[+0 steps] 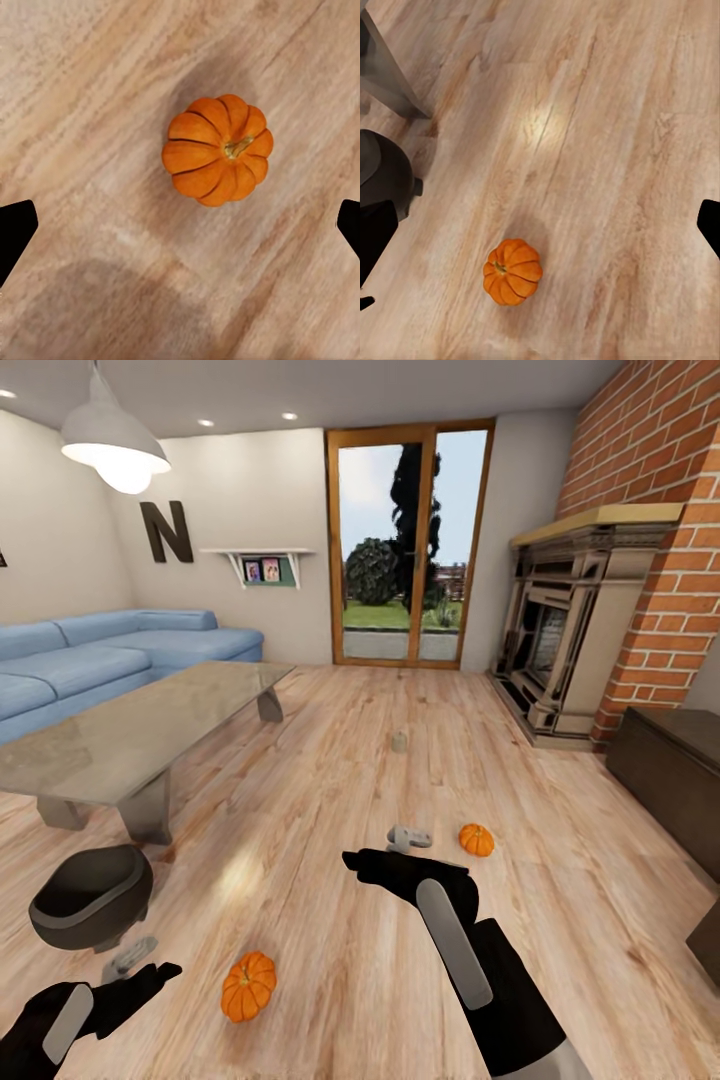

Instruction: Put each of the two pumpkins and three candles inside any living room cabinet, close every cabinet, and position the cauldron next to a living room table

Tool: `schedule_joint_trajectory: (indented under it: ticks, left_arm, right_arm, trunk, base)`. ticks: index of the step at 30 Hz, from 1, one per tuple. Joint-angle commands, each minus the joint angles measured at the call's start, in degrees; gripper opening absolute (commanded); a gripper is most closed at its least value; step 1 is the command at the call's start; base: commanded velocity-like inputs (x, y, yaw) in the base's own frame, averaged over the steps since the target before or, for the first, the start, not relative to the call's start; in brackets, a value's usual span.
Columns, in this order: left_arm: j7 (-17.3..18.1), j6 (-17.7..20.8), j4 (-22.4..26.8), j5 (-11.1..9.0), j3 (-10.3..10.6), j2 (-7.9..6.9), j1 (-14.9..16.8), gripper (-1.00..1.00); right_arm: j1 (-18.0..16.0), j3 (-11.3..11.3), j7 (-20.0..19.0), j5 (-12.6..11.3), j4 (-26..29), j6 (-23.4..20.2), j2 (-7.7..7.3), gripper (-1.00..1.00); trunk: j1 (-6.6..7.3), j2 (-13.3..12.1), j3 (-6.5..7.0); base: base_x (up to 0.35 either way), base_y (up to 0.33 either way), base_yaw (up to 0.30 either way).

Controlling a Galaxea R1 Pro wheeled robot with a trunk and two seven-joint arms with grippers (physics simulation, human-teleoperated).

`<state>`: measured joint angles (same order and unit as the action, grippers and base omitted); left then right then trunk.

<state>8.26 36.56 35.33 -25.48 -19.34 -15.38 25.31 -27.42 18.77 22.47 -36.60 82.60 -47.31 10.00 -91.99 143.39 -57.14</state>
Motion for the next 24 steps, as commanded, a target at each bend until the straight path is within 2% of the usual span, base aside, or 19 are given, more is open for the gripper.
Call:
schedule_joint_trajectory:
  ticks: [1,19,22,24]
  left_arm:
    - [0.0,0.0,0.0,0.0,0.0,0.00,0.0,1.00]
    - [0.1,0.1,0.0,0.0,0.0,0.04,0.0,1.00]
    - [0.5,0.1,0.0,0.0,0.0,0.07,0.0,1.00]
    - [3.0,0.2,0.0,0.0,0.1,0.08,0.0,1.00]
  right_arm:
    - [0.0,0.0,0.0,0.0,0.1,0.0,0.00,1.00]
    - [0.1,0.3,-0.2,-0.1,2.0,-0.3,0.00,1.00]
    - [1.8,0.5,-0.4,-0.2,5.3,-0.8,0.00,1.00]
    - [5.2,1.5,-1.0,-0.8,7.2,-2.0,0.00,1.00]
  trunk:
    - [-0.02,0.0,-0.23]
    - [-0.49,0.3,-4.22]
    - [-0.56,0.3,-4.88]
    - [-0.62,0.3,-5.32]
  base:
    - [0.000,0.000,0.000]
    - [0.000,0.000,0.000]
    - [0.000,0.000,0.000]
    - [0.000,0.000,0.000]
